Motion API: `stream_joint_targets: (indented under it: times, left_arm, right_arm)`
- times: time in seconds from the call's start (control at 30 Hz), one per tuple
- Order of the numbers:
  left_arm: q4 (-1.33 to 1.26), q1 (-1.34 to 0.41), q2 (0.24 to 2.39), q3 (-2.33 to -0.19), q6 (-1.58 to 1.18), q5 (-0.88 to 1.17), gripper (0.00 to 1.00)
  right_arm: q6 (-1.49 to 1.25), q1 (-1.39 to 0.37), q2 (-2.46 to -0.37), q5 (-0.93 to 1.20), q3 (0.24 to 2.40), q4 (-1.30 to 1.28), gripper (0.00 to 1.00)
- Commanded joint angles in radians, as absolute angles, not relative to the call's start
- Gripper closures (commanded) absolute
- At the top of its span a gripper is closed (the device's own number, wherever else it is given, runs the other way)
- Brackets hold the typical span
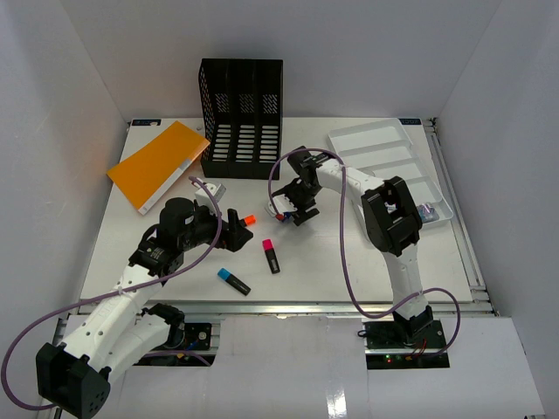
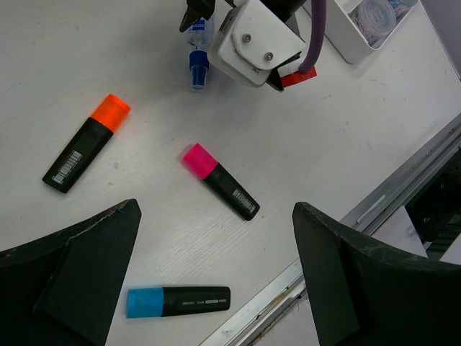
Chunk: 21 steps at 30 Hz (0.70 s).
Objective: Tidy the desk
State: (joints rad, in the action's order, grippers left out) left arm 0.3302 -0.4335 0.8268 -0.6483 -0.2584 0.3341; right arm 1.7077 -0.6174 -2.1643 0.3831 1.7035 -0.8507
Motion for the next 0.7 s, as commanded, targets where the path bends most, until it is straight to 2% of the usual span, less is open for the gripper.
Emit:
stream_joint_targets:
  times: [0.0, 0.3, 0.67]
  left_arm:
    - [0.327, -0.428, 0.819, -0.652, -0.243, 0.328, 0.02]
    - [0.329, -0.428, 0.817, -0.653, -0.242, 0.326, 0.02]
    - [0.33, -0.428, 0.797, -0.653, -0.241, 0.314, 0.02]
  right_arm:
    - [1.687, -0.621, -2.196, 0.363, 1.741, -0.853, 0.29]
    - [1.65, -0.621, -2.217, 0.319, 1.739, -0.878, 0.54]
    - [1.513, -0.62, -2.156, 0.32, 1.701, -0.866, 0.71]
